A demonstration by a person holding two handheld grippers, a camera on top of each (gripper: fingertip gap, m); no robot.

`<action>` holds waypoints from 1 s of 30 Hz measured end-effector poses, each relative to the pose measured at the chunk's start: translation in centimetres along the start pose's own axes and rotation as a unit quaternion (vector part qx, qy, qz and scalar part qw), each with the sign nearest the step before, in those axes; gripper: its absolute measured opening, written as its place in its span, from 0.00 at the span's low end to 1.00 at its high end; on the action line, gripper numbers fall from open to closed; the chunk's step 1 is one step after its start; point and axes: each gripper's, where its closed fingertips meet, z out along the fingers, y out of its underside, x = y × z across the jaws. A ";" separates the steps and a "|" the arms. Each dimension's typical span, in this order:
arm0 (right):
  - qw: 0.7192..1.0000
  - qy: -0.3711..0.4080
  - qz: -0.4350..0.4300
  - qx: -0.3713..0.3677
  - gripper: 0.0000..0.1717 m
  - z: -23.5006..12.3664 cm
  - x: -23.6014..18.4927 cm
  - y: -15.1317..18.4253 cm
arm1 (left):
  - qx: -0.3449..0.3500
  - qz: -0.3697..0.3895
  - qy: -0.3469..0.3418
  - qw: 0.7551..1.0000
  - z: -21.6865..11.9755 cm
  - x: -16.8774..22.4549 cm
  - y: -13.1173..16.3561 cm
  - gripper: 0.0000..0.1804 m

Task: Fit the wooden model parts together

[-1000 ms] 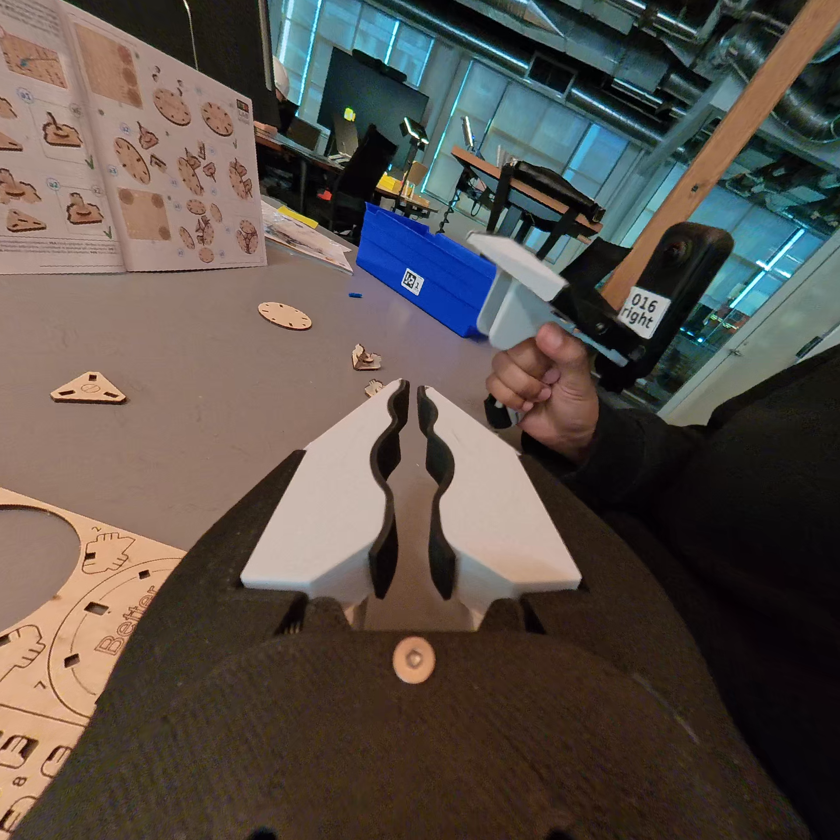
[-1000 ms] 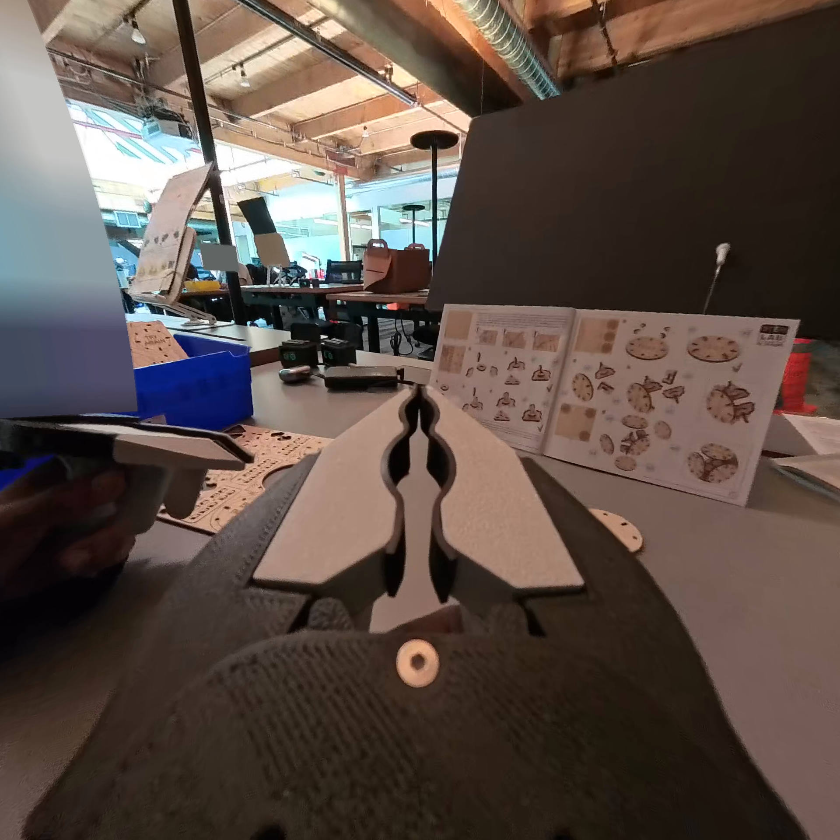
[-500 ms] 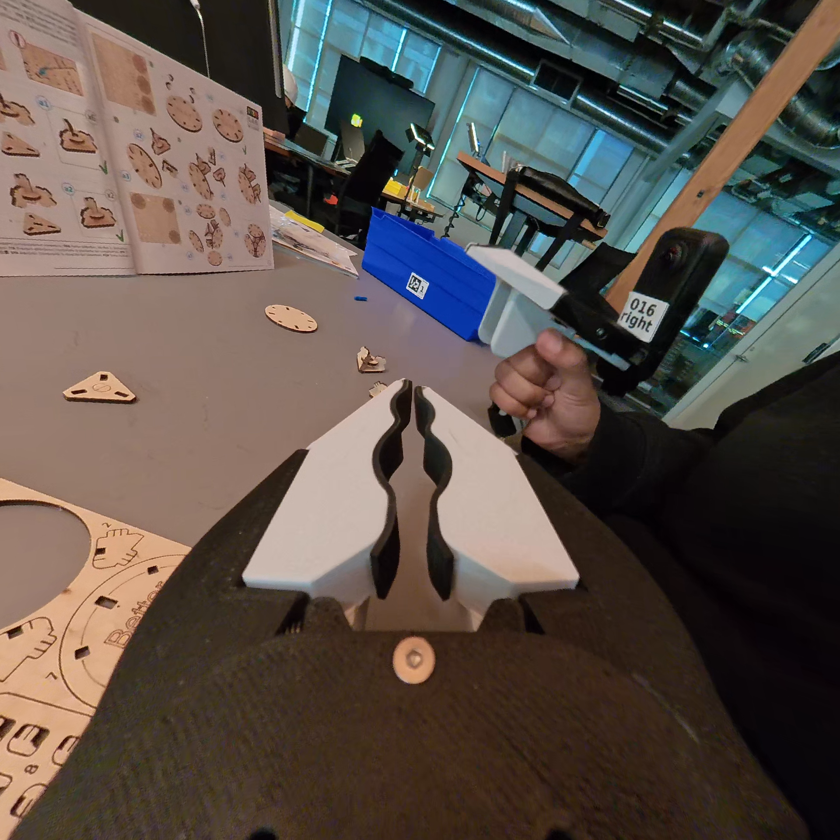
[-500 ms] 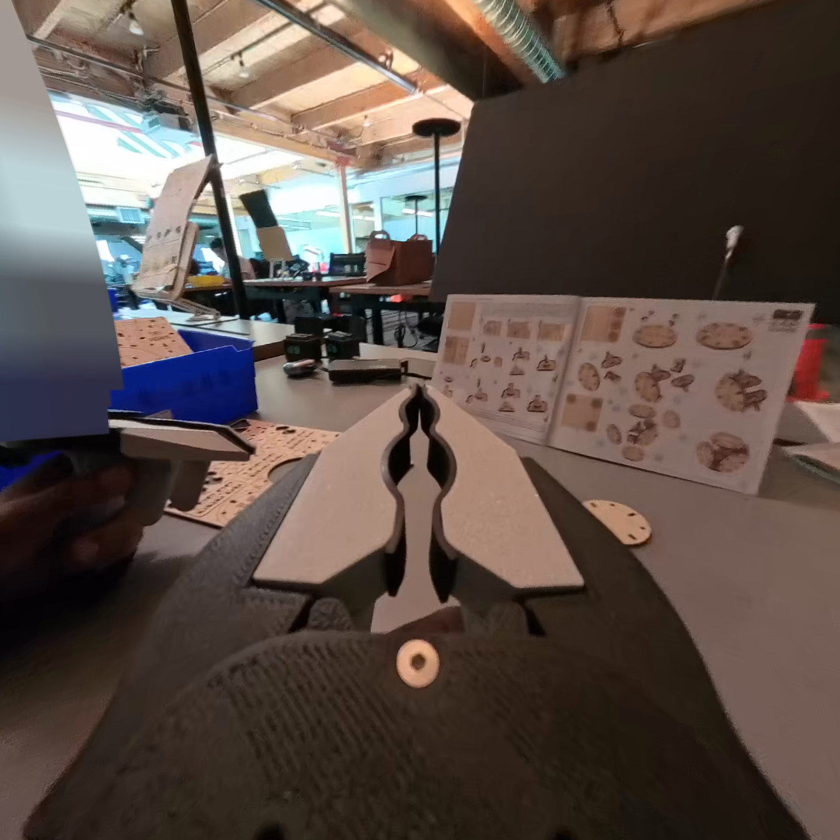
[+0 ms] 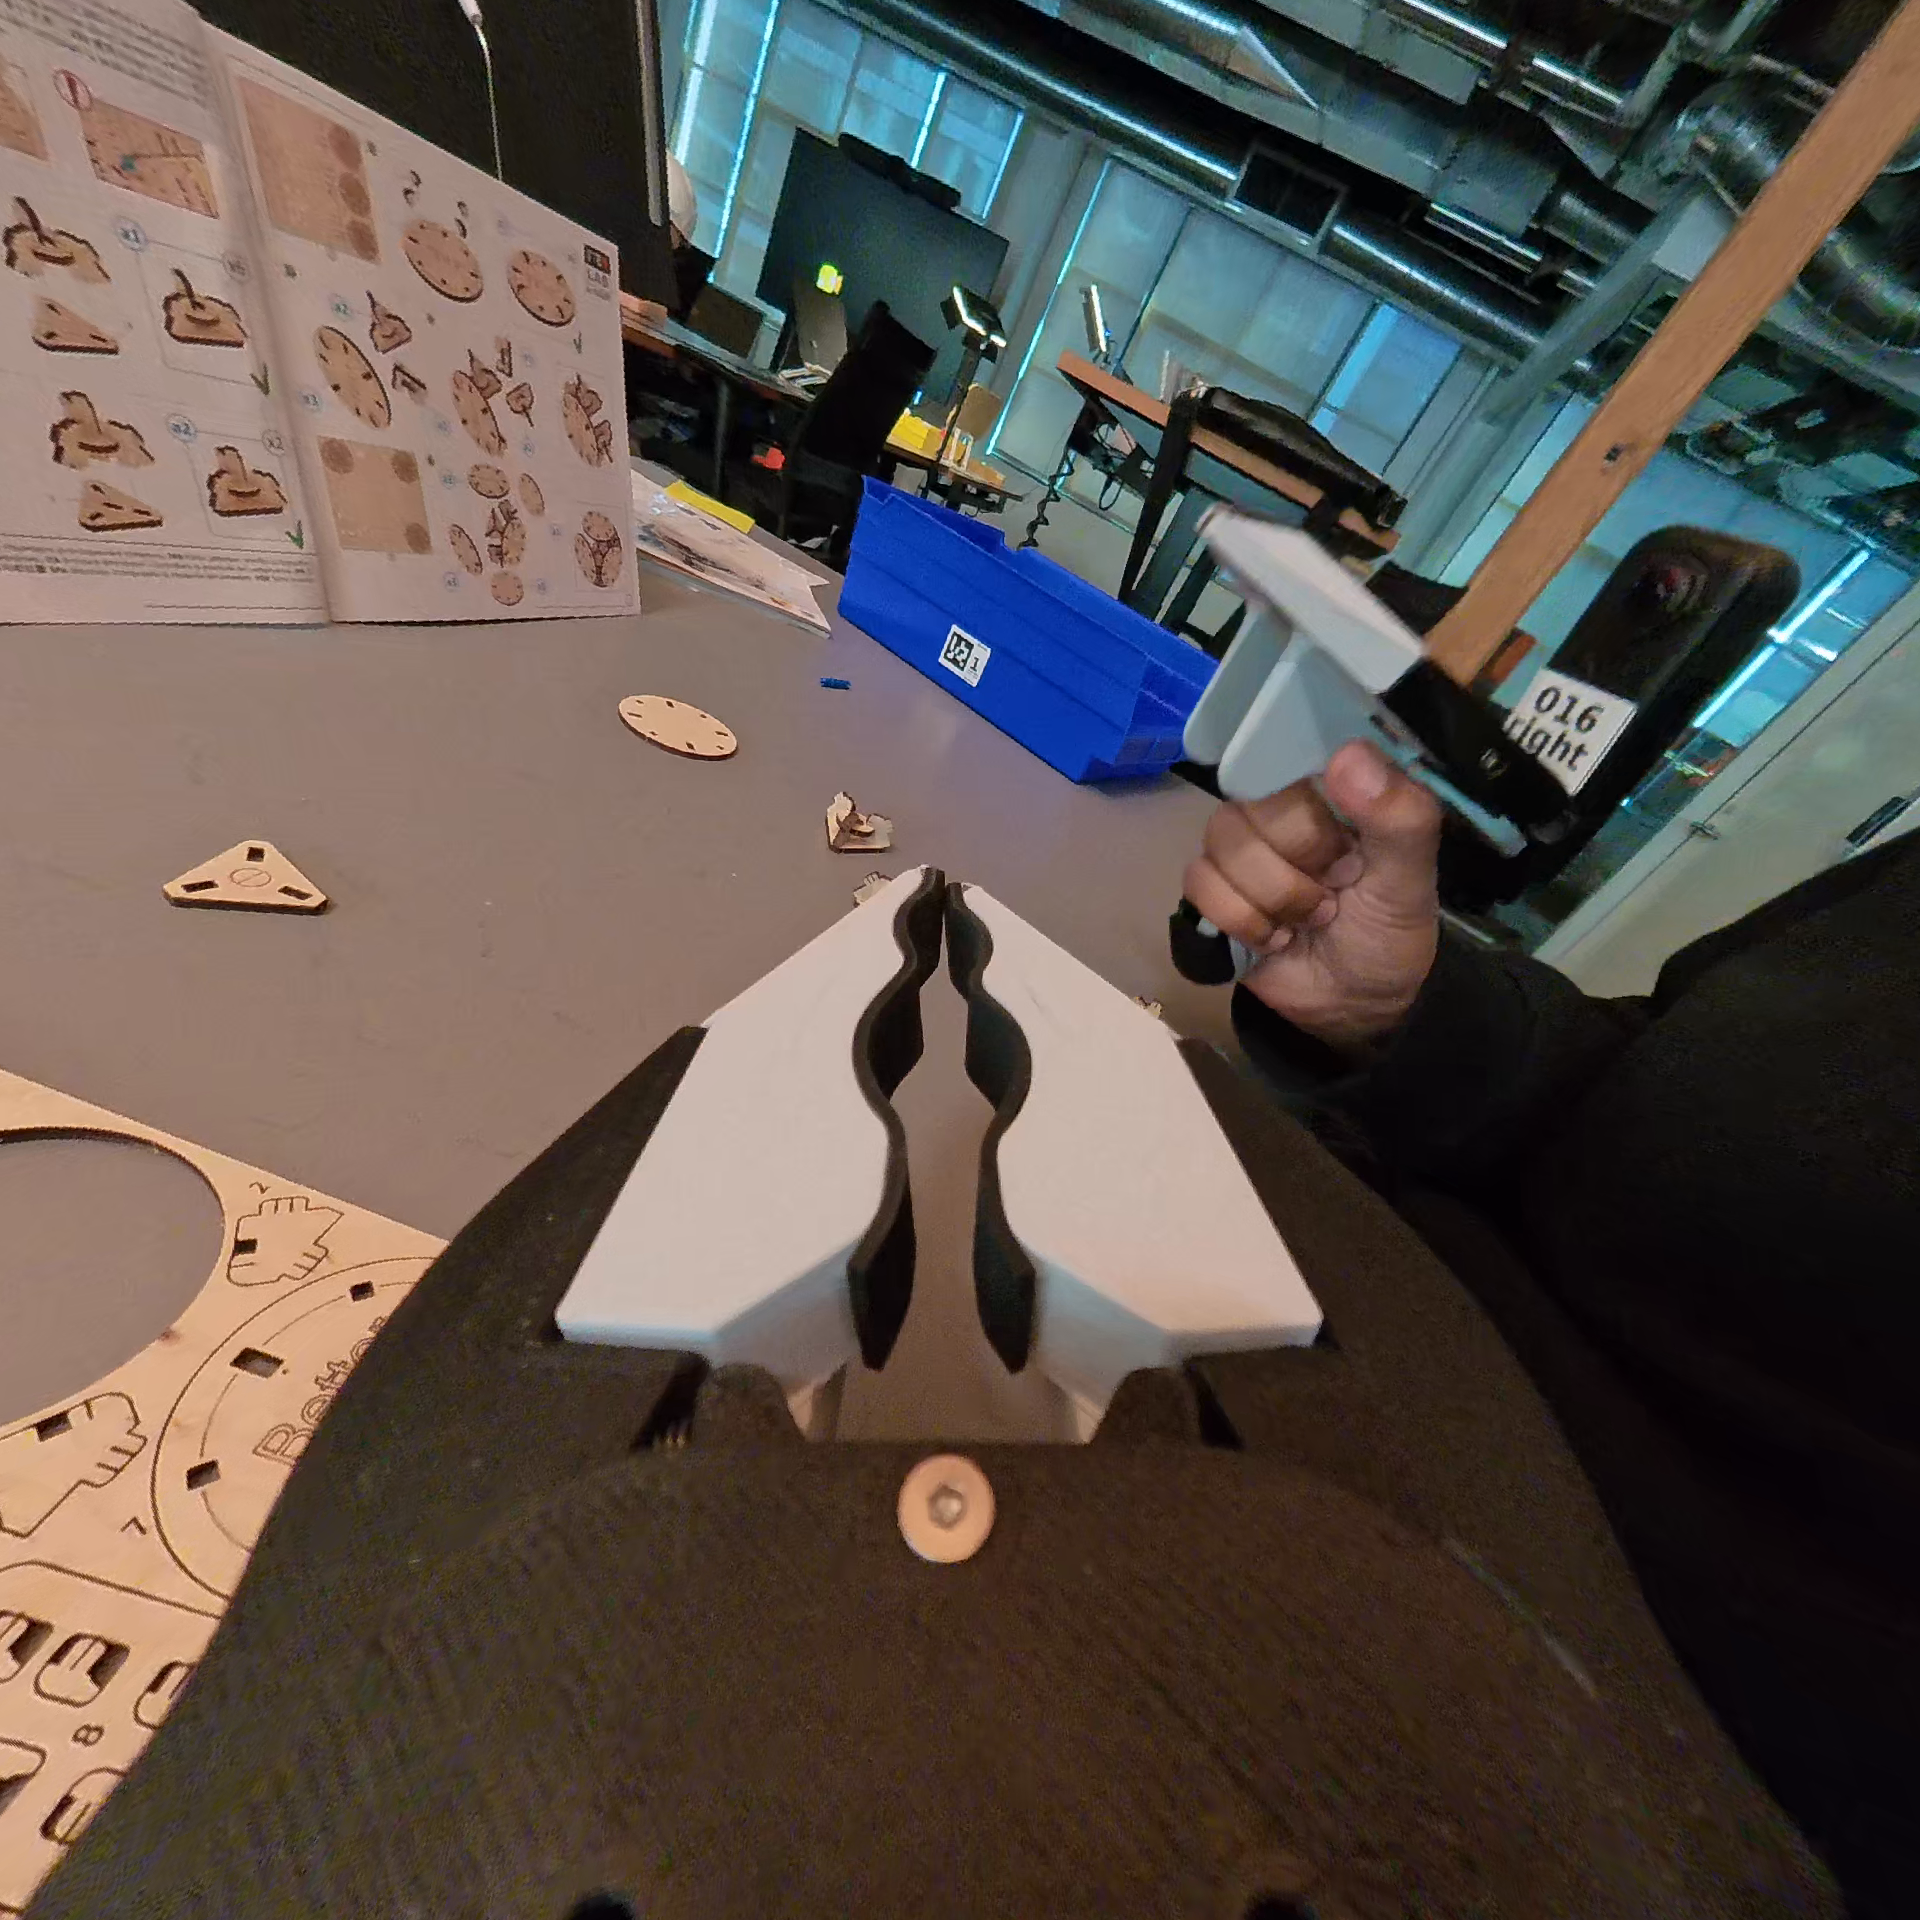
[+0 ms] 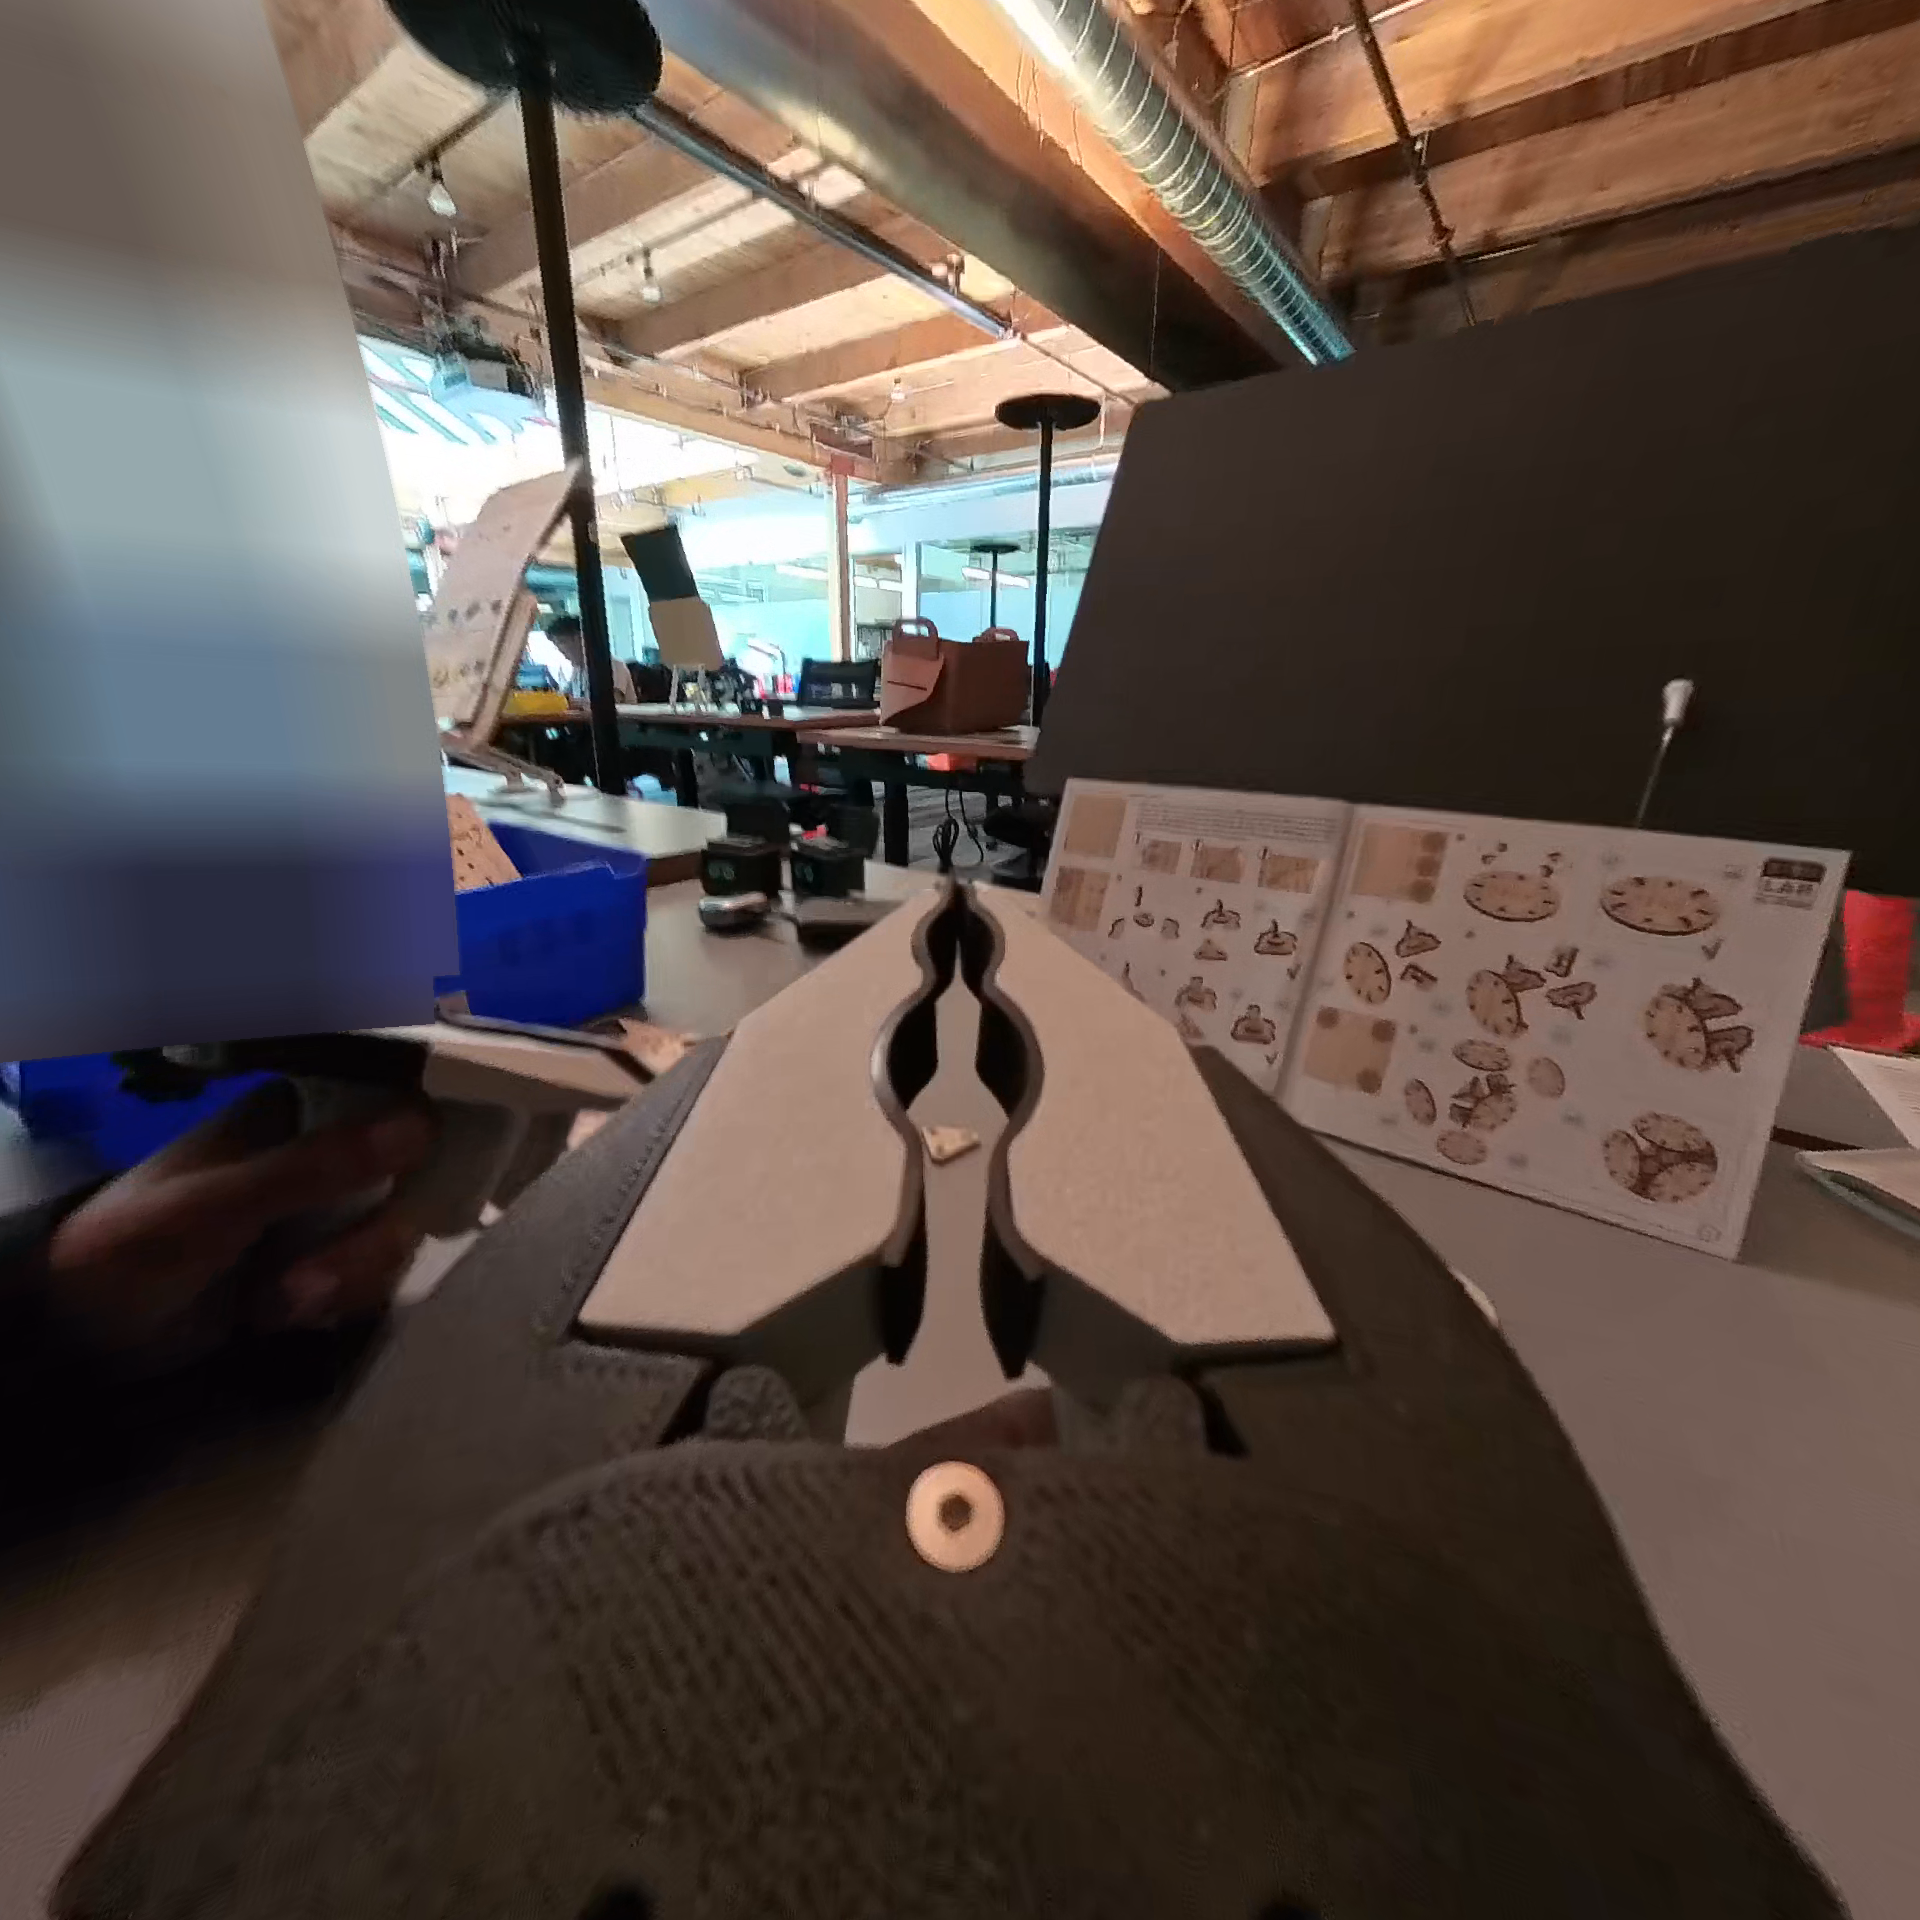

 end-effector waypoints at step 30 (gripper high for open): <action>0.943 -0.315 0.081 0.070 0.00 -4.2 -6.9 -1.2 | 0.001 -0.002 -0.002 1.000 0.0 -0.1 0.0 0.00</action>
